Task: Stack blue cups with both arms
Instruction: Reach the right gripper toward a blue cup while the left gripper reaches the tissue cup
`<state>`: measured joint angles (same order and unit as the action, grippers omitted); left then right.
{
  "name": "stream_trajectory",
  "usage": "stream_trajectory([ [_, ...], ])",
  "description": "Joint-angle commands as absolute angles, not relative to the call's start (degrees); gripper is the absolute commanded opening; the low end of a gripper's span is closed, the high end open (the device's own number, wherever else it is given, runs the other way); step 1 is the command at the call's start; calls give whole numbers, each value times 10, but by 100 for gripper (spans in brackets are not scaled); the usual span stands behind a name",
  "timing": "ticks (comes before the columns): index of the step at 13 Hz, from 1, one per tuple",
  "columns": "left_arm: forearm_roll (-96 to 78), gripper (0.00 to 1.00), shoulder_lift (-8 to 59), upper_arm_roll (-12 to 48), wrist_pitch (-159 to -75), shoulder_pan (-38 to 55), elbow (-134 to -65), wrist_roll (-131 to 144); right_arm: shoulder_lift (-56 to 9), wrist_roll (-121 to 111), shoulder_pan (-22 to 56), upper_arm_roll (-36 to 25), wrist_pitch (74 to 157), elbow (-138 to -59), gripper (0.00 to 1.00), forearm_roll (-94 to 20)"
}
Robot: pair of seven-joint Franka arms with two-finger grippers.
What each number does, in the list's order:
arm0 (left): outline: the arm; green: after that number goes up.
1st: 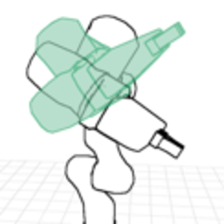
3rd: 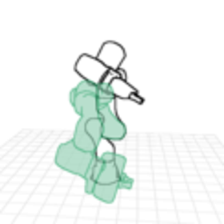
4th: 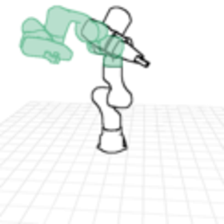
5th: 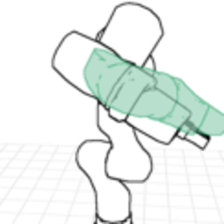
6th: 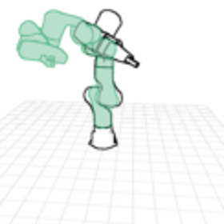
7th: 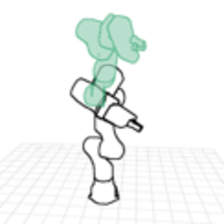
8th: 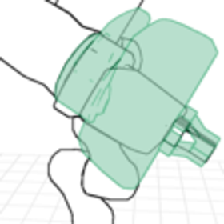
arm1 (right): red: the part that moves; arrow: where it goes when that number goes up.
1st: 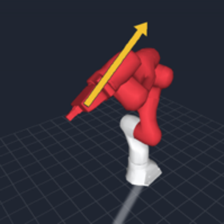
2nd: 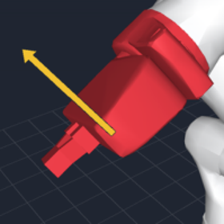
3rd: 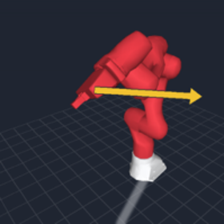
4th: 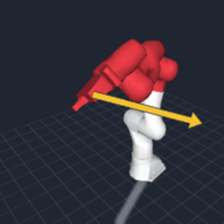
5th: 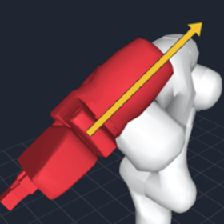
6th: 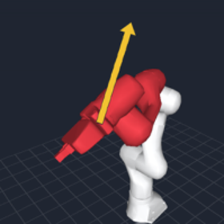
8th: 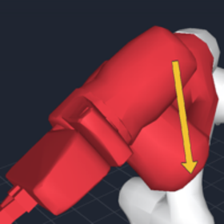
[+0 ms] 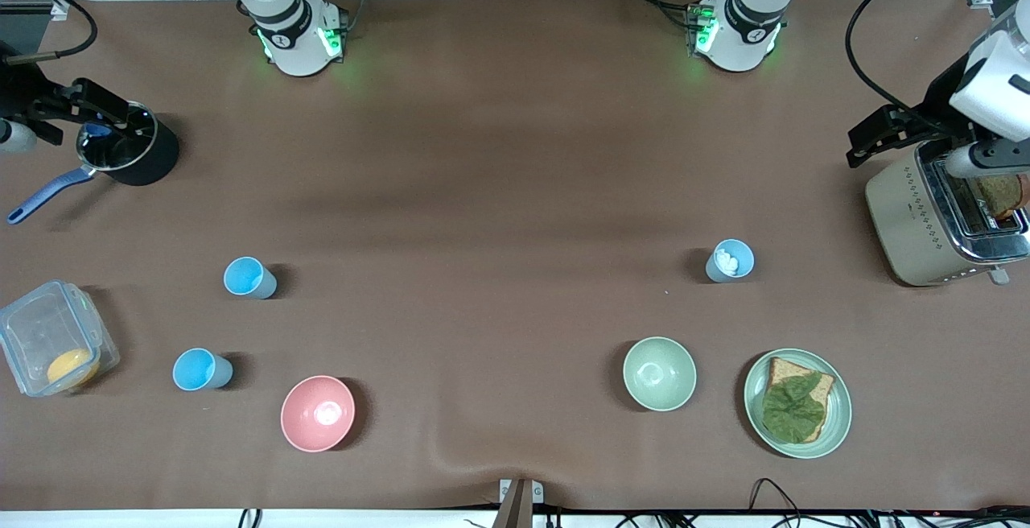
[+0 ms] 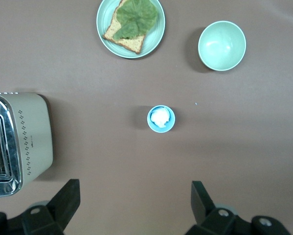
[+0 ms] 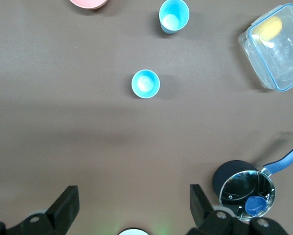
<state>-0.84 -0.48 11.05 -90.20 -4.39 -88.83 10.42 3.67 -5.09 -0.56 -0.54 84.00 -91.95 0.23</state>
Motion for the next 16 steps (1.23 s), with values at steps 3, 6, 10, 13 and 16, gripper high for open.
stream_trajectory([
  [3, 5, 100, 12, 109, -904, -46, -890, 88, 44, -44, -7, -5, 831, -921, 100, 5],
  [6, 11, 100, 39, 112, -993, -46, -988, 97, 45, -45, -6, -4, 817, -920, 100, 5],
  [10, 12, 100, 74, 113, -1180, -58, -1113, 99, 10, -51, -25, -7, 834, -924, 100, 5],
  [13, 12, 100, 128, 113, -1233, -57, -1130, 98, -57, -48, -37, -7, 880, -925, 100, 4],
  [16, 12, 100, 163, 113, -1298, -54, -1159, 99, -155, -72, -64, -7, 981, -925, 100, -17],
])
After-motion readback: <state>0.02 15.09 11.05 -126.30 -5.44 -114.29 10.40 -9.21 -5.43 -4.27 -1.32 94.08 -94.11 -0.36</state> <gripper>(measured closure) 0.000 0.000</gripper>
